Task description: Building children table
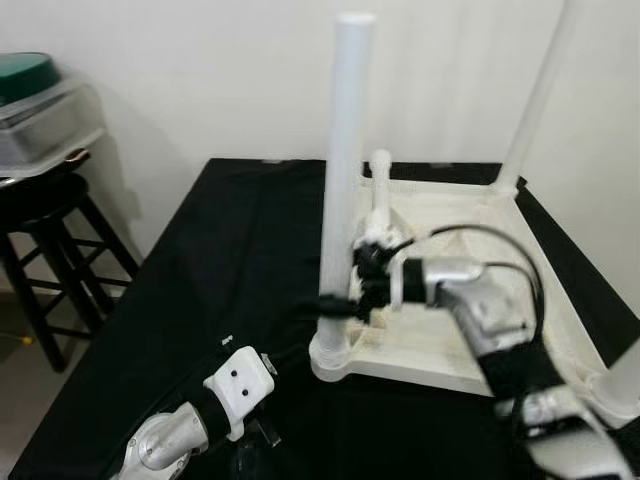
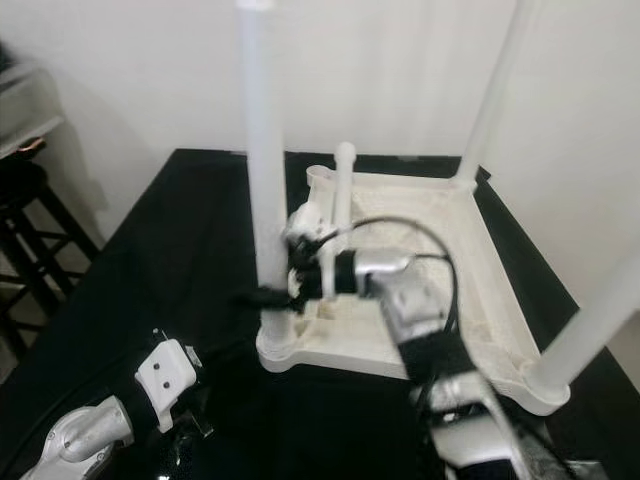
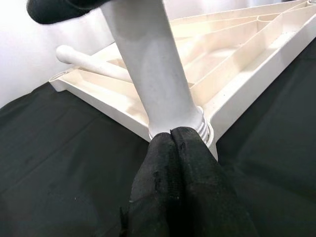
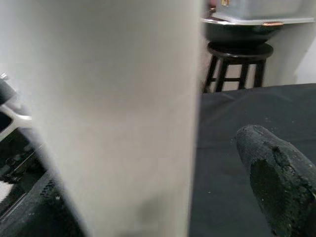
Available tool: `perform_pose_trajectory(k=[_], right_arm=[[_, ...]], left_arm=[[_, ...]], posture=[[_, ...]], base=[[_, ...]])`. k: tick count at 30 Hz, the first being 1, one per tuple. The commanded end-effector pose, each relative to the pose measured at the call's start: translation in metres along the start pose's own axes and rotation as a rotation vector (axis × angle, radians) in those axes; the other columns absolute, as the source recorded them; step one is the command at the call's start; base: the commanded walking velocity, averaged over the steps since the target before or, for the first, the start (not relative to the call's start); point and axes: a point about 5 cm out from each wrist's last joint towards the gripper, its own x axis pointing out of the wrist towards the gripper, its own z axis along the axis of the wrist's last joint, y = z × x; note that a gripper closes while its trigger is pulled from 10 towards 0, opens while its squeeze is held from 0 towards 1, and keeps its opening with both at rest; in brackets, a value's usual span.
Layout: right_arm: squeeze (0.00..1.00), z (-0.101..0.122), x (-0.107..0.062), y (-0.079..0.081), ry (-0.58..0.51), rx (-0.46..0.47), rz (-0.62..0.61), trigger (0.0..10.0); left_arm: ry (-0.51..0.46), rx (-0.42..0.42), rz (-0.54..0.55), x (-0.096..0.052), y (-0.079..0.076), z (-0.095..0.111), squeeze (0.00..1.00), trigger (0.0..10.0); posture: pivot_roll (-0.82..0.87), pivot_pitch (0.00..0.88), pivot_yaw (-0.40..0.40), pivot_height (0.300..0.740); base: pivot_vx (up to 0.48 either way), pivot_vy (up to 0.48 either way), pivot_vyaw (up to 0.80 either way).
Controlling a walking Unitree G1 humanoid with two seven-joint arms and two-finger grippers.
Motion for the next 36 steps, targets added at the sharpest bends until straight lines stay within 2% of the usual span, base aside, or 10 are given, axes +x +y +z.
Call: perform_pose_trajectory(k=[1,2,14,22,24,26,27,28,30,36], right_arm=[[0.00,-0.003,-0.001,-0.001,-0.009,0.024,0.023,10.0],[0.00,-0.002,-0.004,-0.004,-0.026,0.043,0.036,0.0],[0.00,-0.010,-0.013,-0.004,-0.053,0.066,0.060,0.0],[0.00,-0.023,-0.026,0.002,-0.014,0.033,-0.081,0.0],[0.00,-0.038,-0.019,0.013,0.023,0.076,-0.289,0.0],[0.00,-0.038,-0.019,0.013,0.023,0.076,-0.289,0.0],[0.00,-0.049,0.002,0.027,-0.074,0.185,-0.554,0.0],[0.00,-0.069,0.026,0.058,-0.044,0.265,-0.619,0.0],[0.00,-0.074,0.042,0.078,0.004,0.240,-0.627,0.0],[0.00,-0.082,0.034,0.069,-0.017,0.360,-0.633,0.0]], left_arm=[[0.018,-0.002,0.000,0.000,-0.002,-0.003,0.00,10.0],[0.017,-0.002,0.001,0.000,-0.002,-0.002,0.00,10.0],[0.016,-0.004,-0.002,-0.002,-0.002,-0.001,0.00,10.0],[0.018,-0.007,0.000,-0.005,-0.002,0.000,0.00,10.0],[0.020,-0.007,0.001,-0.007,-0.001,0.000,0.00,10.0],[0.020,-0.007,0.001,-0.007,-0.001,0.000,0.00,10.0],[0.021,-0.007,0.003,-0.008,0.000,0.000,0.00,10.0],[0.023,-0.005,0.004,-0.008,0.001,0.000,0.00,10.0],[0.025,-0.003,0.005,-0.008,0.002,0.000,0.00,10.0],[0.035,0.011,-0.009,-0.005,0.003,-0.003,0.00,10.0]], posture=[[-0.02,0.003,-0.020,0.740],[-0.02,0.005,-0.021,0.740],[-0.04,0.020,-0.004,0.740],[-0.04,0.041,-0.003,0.740],[-0.04,0.049,-0.011,0.740],[-0.04,0.049,-0.011,0.740],[-0.06,0.056,-0.010,0.740],[-0.04,0.075,-0.004,0.740],[-0.04,0.071,-0.001,0.740],[-0.05,0.045,-0.007,0.740]], base=[[0.000,0.000,0.00],[0.000,0.000,0.00],[0.000,0.000,0.00],[0.000,0.000,0.00],[0.000,0.000,0.00],[0.000,0.000,0.00],[0.000,0.000,0.00],[0.000,0.000,0.00],[0.000,0.000,0.00],[0.000,0.000,0.00]])
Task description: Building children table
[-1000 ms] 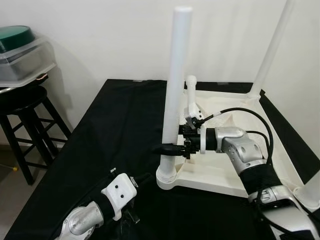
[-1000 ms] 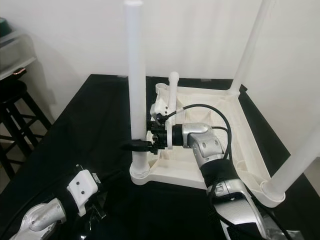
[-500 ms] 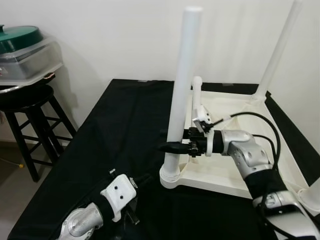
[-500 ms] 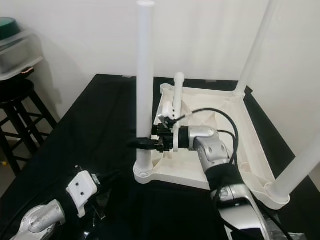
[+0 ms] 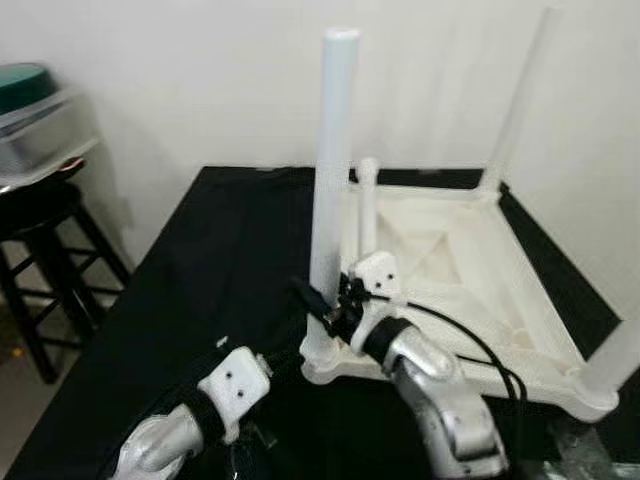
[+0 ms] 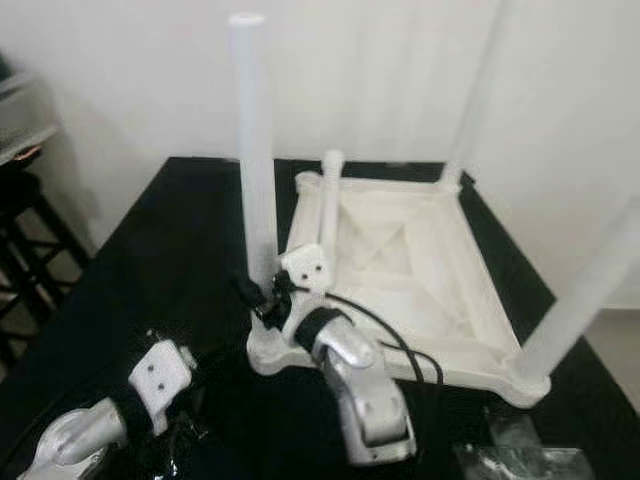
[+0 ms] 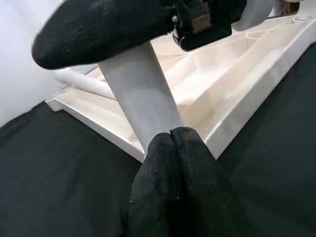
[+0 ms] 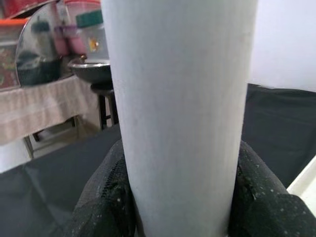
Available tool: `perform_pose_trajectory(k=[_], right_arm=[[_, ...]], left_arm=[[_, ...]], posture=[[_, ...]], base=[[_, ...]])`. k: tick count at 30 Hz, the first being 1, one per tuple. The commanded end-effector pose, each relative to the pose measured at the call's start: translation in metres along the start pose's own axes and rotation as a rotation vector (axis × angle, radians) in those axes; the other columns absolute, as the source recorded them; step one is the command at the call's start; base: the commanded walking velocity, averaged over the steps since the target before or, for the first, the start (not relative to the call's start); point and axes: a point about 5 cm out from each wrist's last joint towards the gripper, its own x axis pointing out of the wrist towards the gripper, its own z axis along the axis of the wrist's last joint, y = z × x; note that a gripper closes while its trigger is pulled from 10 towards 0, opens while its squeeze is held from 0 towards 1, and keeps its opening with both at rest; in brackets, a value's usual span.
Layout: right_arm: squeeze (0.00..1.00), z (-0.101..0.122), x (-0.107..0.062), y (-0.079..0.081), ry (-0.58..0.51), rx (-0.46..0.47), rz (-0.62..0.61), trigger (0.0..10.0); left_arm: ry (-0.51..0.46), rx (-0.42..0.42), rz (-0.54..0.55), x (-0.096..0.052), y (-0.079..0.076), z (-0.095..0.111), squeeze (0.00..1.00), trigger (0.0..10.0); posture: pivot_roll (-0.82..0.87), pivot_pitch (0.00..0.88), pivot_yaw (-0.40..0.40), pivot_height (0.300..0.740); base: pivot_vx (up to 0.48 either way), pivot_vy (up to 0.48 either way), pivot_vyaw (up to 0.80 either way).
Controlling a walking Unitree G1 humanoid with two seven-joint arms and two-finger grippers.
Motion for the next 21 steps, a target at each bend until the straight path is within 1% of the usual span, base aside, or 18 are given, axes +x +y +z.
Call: perform_pose_trajectory(k=[1,4,6,7,8,9,10,11,12,13,14,15,16,17,18,19,20,21], right_arm=[[0.00,-0.038,-0.006,0.001,0.179,0.082,-0.016,0.0],[0.00,-0.036,-0.007,0.002,0.182,0.064,-0.025,0.0],[0.00,-0.034,-0.009,0.006,0.187,0.061,-0.057,0.0],[0.06,-0.032,-0.010,0.006,0.174,0.107,-0.061,10.0],[0.06,-0.031,-0.010,0.006,0.164,0.140,-0.062,10.0],[0.06,-0.031,-0.010,0.006,0.164,0.140,-0.062,10.0],[1.00,-0.026,-0.010,0.007,0.148,0.147,-0.015,10.0],[1.00,-0.023,-0.009,0.007,0.135,0.128,0.027,10.0],[1.00,-0.023,-0.009,0.007,0.135,0.128,0.027,10.0],[1.00,-0.014,-0.008,0.007,0.103,0.129,0.146,10.0],[1.00,-0.012,-0.008,0.007,0.094,0.136,0.181,10.0],[1.00,-0.007,-0.009,0.006,0.083,0.092,0.286,10.0],[1.00,-0.004,-0.010,0.006,0.080,0.058,0.356,10.0],[1.00,-0.004,-0.010,0.006,0.080,0.058,0.356,10.0],[1.00,-0.001,-0.012,0.003,0.092,-0.013,0.441,10.0],[1.00,0.003,-0.012,-0.001,0.111,-0.063,0.519,10.0],[1.00,0.003,-0.012,-0.001,0.111,-0.063,0.519,10.0],[0.24,0.008,-0.011,-0.006,0.117,-0.088,0.575,10.0]], left_arm=[[0.037,-0.008,-0.003,-0.002,-0.001,-0.007,0.00,10.0],[0.036,-0.012,0.009,-0.002,-0.001,-0.008,0.00,10.0],[0.035,-0.013,0.013,-0.002,-0.001,-0.008,0.00,10.0],[0.036,-0.012,0.010,-0.002,-0.002,-0.008,0.00,10.0],[0.037,-0.012,0.007,-0.001,-0.002,-0.008,0.00,10.0],[0.037,-0.012,0.007,-0.001,-0.002,-0.008,0.00,10.0],[0.037,-0.011,0.002,-0.001,-0.003,-0.008,0.00,10.0],[0.037,-0.010,-0.001,-0.001,-0.003,-0.008,0.00,10.0],[0.037,-0.010,-0.001,-0.001,-0.003,-0.008,0.00,10.0],[0.038,-0.010,-0.005,0.000,-0.003,-0.008,0.00,10.0],[0.038,-0.010,-0.006,0.000,-0.003,-0.008,0.00,10.0],[0.037,-0.009,-0.007,0.000,-0.004,-0.008,0.00,10.0],[0.037,-0.009,-0.007,0.000,-0.004,-0.008,0.00,10.0],[0.037,-0.009,-0.007,0.000,-0.004,-0.008,0.00,10.0],[0.037,-0.009,-0.007,0.001,-0.004,-0.008,0.00,10.0],[0.037,-0.009,-0.007,0.001,-0.005,-0.008,0.00,10.0],[0.037,-0.009,-0.007,0.001,-0.005,-0.008,0.00,10.0],[0.037,-0.009,-0.006,0.001,-0.005,-0.008,0.00,10.0]], posture=[[-0.05,0.041,-0.003,0.740],[-0.05,0.038,-0.005,0.740],[-0.05,0.038,-0.005,0.740],[-0.05,0.031,-0.004,0.740],[-0.05,0.031,-0.004,0.740],[-0.05,0.031,-0.004,0.740],[-0.05,0.025,-0.001,0.740],[-0.05,0.025,-0.001,0.740],[-0.05,0.025,-0.001,0.740],[-0.05,0.022,-0.002,0.740],[-0.05,0.022,-0.002,0.740],[-0.05,0.020,-0.001,0.740],[-0.05,0.020,-0.001,0.740],[-0.05,0.020,-0.001,0.740],[-0.04,0.015,-0.004,0.740],[-0.04,0.015,-0.004,0.740],[-0.04,0.015,-0.004,0.740],[-0.04,0.012,-0.008,0.740]], base=[[0.000,0.000,0.00],[0.000,0.000,0.00],[0.000,0.000,0.00],[0.000,0.000,0.00],[0.000,0.000,0.00],[0.000,0.000,0.00],[0.000,0.000,0.00],[0.000,0.000,0.00],[0.000,0.000,0.00],[0.000,0.000,0.00],[0.000,0.000,0.00],[0.000,0.000,0.00],[0.000,0.000,0.00],[0.000,0.000,0.00],[0.000,0.000,0.00],[0.000,0.000,0.00],[0.000,0.000,0.00],[0.000,0.000,0.00]])
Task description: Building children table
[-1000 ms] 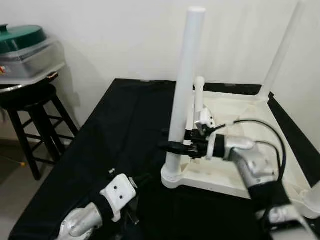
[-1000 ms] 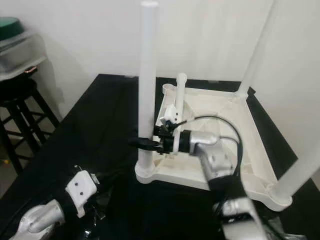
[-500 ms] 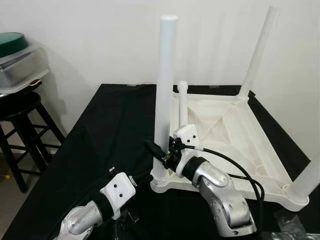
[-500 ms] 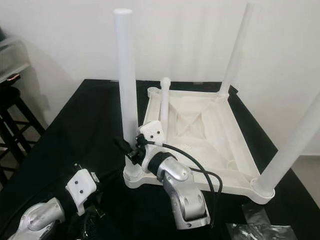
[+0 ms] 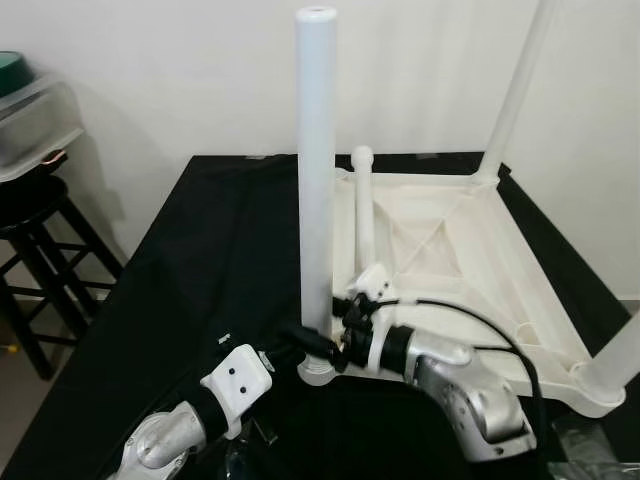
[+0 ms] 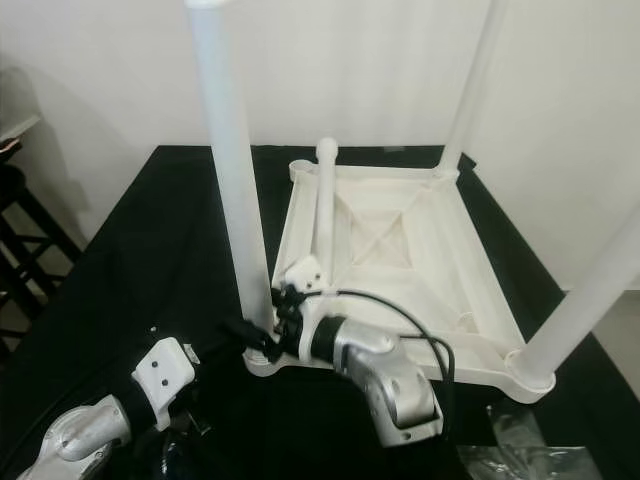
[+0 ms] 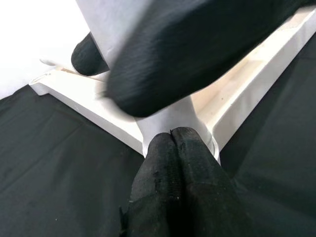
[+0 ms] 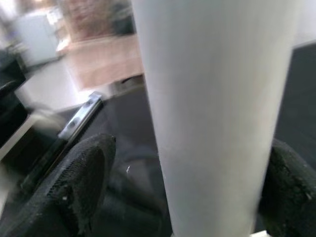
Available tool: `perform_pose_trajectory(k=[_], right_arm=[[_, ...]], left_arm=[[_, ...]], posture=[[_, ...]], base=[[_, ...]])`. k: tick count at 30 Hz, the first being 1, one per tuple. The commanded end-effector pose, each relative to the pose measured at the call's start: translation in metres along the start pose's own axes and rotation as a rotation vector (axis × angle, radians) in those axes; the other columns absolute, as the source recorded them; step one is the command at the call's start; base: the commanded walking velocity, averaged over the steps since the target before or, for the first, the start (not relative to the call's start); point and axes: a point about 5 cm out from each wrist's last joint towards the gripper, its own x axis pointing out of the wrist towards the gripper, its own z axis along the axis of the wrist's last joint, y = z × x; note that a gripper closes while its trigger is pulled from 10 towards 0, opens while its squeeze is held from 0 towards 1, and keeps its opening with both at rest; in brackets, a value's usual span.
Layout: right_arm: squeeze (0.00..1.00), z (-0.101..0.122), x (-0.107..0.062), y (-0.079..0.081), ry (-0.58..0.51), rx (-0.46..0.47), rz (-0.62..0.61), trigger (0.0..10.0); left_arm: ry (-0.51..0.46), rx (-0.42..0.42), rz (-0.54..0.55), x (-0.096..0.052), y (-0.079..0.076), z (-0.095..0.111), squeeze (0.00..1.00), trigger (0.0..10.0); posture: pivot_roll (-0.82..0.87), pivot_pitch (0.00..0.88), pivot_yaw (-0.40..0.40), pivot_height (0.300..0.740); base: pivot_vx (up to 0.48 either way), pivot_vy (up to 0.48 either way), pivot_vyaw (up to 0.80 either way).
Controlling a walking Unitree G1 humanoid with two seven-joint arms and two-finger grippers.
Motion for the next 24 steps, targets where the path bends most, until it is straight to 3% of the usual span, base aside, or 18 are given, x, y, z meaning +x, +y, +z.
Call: perform_pose_trajectory(k=[1,2,3,6,8,9,12,13,19,24], right_arm=[[0.24,0.000,0.004,0.004,-0.013,-0.009,0.084,10.0],[0.00,0.010,0.003,-0.010,-0.012,-0.027,0.133,10.0],[0.00,0.010,0.003,-0.010,-0.012,-0.027,0.133,10.0],[0.00,0.021,0.007,-0.035,-0.010,-0.005,0.190,10.0],[0.00,0.022,0.008,-0.038,-0.008,0.008,0.205,10.0],[0.00,0.023,0.010,-0.049,0.012,0.031,0.197,9.4],[0.00,0.024,0.010,-0.053,0.020,0.038,0.207,9.4],[0.00,0.025,0.010,-0.054,0.015,0.042,0.215,0.0],[0.00,0.025,0.006,-0.057,-0.013,0.050,0.271,0.0],[0.00,0.018,-0.002,-0.059,-0.035,0.044,0.242,0.0]], left_arm=[[0.016,0.002,-0.005,-0.001,-0.001,-0.003,0.00,10.0],[0.016,0.002,-0.004,-0.001,-0.002,-0.003,0.00,10.0],[0.016,0.002,-0.004,-0.001,-0.002,-0.003,0.00,10.0],[0.016,0.001,-0.002,0.000,-0.002,-0.003,0.00,10.0],[0.016,0.001,-0.001,0.000,-0.002,-0.003,0.00,10.0],[0.016,0.001,-0.003,0.000,-0.003,-0.003,0.00,10.0],[0.015,0.001,-0.003,0.000,-0.004,-0.002,0.00,10.0],[0.015,0.001,-0.003,0.000,-0.004,-0.002,0.00,10.0],[0.013,-0.002,0.004,0.001,-0.004,-0.002,0.00,10.0],[0.011,-0.003,0.003,0.001,-0.005,-0.002,0.00,10.0]], posture=[[-0.04,0.012,-0.008,0.740],[-0.03,0.010,-0.014,0.740],[-0.03,0.010,-0.014,0.740],[-0.02,0.007,-0.014,0.740],[-0.02,0.007,-0.014,0.740],[-0.02,0.005,-0.019,0.740],[-0.01,0.007,-0.022,0.740],[-0.01,0.008,-0.025,0.740],[-0.02,0.012,-0.022,0.740],[-0.02,0.013,-0.021,0.740]], base=[[0.000,0.000,0.00],[0.000,0.000,0.00],[0.000,0.000,0.00],[0.000,0.000,0.00],[0.000,0.000,0.00],[0.000,0.000,0.00],[0.000,0.000,0.00],[0.000,0.000,0.00],[0.000,0.000,0.00],[0.000,0.000,0.00]])
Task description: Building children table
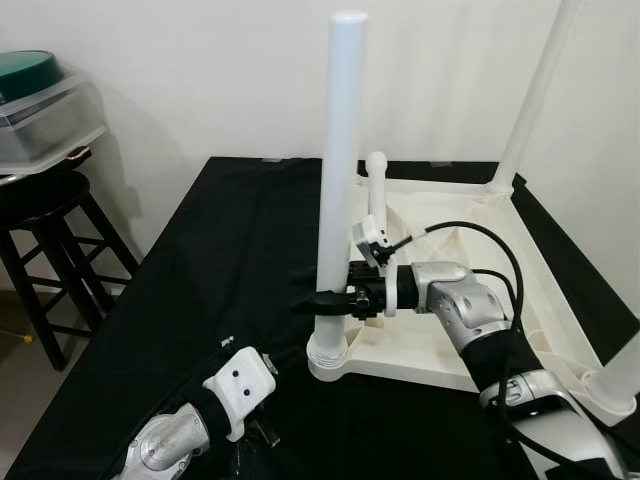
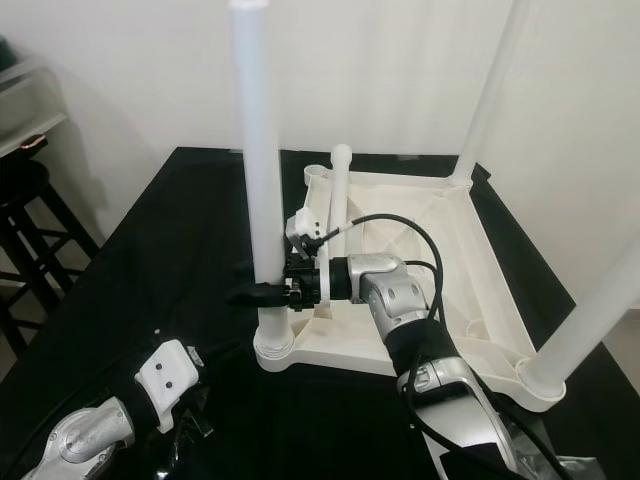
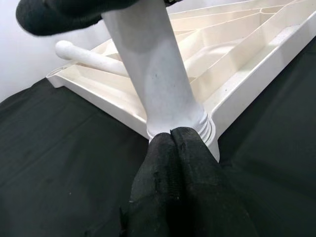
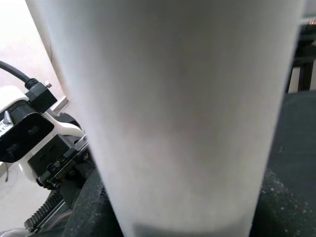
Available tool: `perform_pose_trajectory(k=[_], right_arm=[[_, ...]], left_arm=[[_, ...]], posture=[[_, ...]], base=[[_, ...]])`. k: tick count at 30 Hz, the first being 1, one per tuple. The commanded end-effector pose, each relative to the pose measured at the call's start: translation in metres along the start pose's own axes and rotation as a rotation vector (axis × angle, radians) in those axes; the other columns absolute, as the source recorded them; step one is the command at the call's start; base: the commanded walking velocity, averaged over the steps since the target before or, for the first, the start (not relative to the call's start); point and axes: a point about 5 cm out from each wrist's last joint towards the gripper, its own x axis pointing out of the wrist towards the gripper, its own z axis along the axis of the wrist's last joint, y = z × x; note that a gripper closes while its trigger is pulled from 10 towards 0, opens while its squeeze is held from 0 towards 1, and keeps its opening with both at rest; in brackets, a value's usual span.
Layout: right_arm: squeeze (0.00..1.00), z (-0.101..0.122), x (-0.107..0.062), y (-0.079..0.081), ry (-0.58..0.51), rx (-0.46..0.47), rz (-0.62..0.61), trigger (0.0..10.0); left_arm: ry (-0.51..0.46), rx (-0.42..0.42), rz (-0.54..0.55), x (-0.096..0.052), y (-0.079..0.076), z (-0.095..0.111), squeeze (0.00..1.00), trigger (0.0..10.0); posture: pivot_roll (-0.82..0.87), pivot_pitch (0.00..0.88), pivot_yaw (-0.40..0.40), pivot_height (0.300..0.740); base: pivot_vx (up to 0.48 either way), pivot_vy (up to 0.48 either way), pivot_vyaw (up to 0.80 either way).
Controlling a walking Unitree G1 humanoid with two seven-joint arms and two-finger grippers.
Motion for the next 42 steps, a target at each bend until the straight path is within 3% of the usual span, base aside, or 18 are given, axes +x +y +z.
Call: perform_pose_trajectory(k=[1,9,10,11,12,15,17,21,25,26,27,28,29,30,31,35,38,42], right_arm=[[0.00,-0.004,-0.006,-0.001,-0.024,0.022,-0.020,0.0],[0.00,-0.022,-0.017,0.009,-0.026,-0.001,-0.307,0.0],[0.00,-0.031,-0.005,0.009,-0.164,0.115,-0.607,0.0],[0.00,-0.057,0.007,0.025,-0.221,0.353,-0.840,0.0],[0.00,-0.065,0.030,0.057,-0.071,0.166,-0.866,0.0],[0.00,-0.055,0.036,0.055,-0.102,0.146,-0.778,0.0],[0.00,-0.065,0.025,0.045,-0.088,0.242,-0.812,0.0],[0.00,-0.066,0.038,0.053,-0.032,0.183,-0.724,0.0],[0.00,-0.064,0.041,0.061,-0.009,0.172,-0.774,0.0],[0.00,-0.063,0.039,0.061,-0.038,0.209,-0.808,9.3],[0.00,-0.063,0.039,0.061,-0.038,0.209,-0.808,9.3],[0.12,-0.061,0.039,0.062,-0.050,0.227,-0.798,10.0],[0.83,-0.059,0.039,0.063,-0.059,0.236,-0.783,10.0],[0.83,-0.059,0.039,0.063,-0.059,0.236,-0.783,10.0],[1.00,-0.056,0.041,0.065,-0.070,0.239,-0.721,10.0],[1.00,-0.046,0.040,0.060,-0.091,0.186,-0.609,10.0],[1.00,-0.024,0.026,0.040,-0.112,0.055,-0.452,10.0],[1.00,-0.009,0.016,0.027,-0.113,-0.014,-0.381,10.0]], left_arm=[[0.007,-0.004,-0.005,0.000,-0.003,-0.001,0.00,10.0],[0.006,-0.006,-0.002,-0.002,-0.002,-0.001,0.00,10.0],[0.007,-0.006,-0.003,-0.003,-0.002,-0.002,0.00,10.0],[0.007,-0.006,-0.005,-0.003,-0.002,-0.002,0.00,10.0],[0.011,-0.001,-0.008,-0.003,0.001,-0.002,0.00,10.0],[0.018,0.001,-0.005,-0.004,0.001,-0.003,0.00,10.0],[0.014,-0.009,-0.001,-0.003,0.002,-0.003,0.00,10.0],[0.022,0.019,-0.032,-0.002,0.003,-0.004,0.00,10.0],[0.021,0.007,-0.007,-0.002,0.004,-0.004,0.00,10.0],[0.022,0.008,-0.007,-0.001,0.004,-0.004,0.00,10.0],[0.022,0.008,-0.007,-0.001,0.004,-0.004,0.00,10.0],[0.023,0.009,-0.007,-0.001,0.004,-0.004,0.00,10.0],[0.023,0.009,-0.008,-0.001,0.004,-0.004,0.00,10.0],[0.023,0.009,-0.008,-0.001,0.004,-0.004,0.00,10.0],[0.023,0.010,-0.010,-0.001,0.004,-0.004,0.00,10.0],[0.024,0.012,-0.016,0.000,0.003,-0.004,0.00,10.0],[0.024,0.010,-0.018,0.002,0.002,-0.005,0.00,10.0],[0.025,0.010,-0.018,0.003,0.002,-0.005,0.00,10.0]], posture=[[-0.02,0.013,-0.021,0.740],[-0.05,0.032,-0.024,0.740],[-0.06,0.034,-0.039,0.740],[-0.05,0.035,-0.043,0.740],[-0.04,0.055,-0.009,0.740],[-0.07,0.032,0.004,0.740],[-0.05,0.033,-0.015,0.740],[-0.05,0.029,-0.010,0.740],[-0.05,0.025,-0.009,0.740],[-0.05,0.024,-0.011,0.740],[-0.05,0.024,-0.011,0.740],[-0.05,0.025,-0.009,0.740],[-0.05,0.025,-0.009,0.740],[-0.05,0.025,-0.009,0.740],[-0.05,0.020,-0.007,0.740],[-0.04,0.015,-0.006,0.740],[-0.04,0.005,-0.009,0.740],[-0.03,0.000,-0.014,0.740]], base=[[0.000,0.000,0.00],[0.000,0.000,0.00],[0.000,0.000,0.00],[0.000,0.000,0.00],[0.000,0.000,0.00],[0.000,0.000,0.00],[0.000,0.000,0.00],[0.000,0.000,0.00],[0.000,0.000,0.00],[0.000,0.000,0.00],[0.000,0.000,0.00],[0.000,0.000,0.00],[0.000,0.000,0.00],[0.000,0.000,0.00],[0.000,0.000,0.00],[0.000,0.000,0.00],[0.000,0.000,0.00],[0.000,0.000,0.00]])
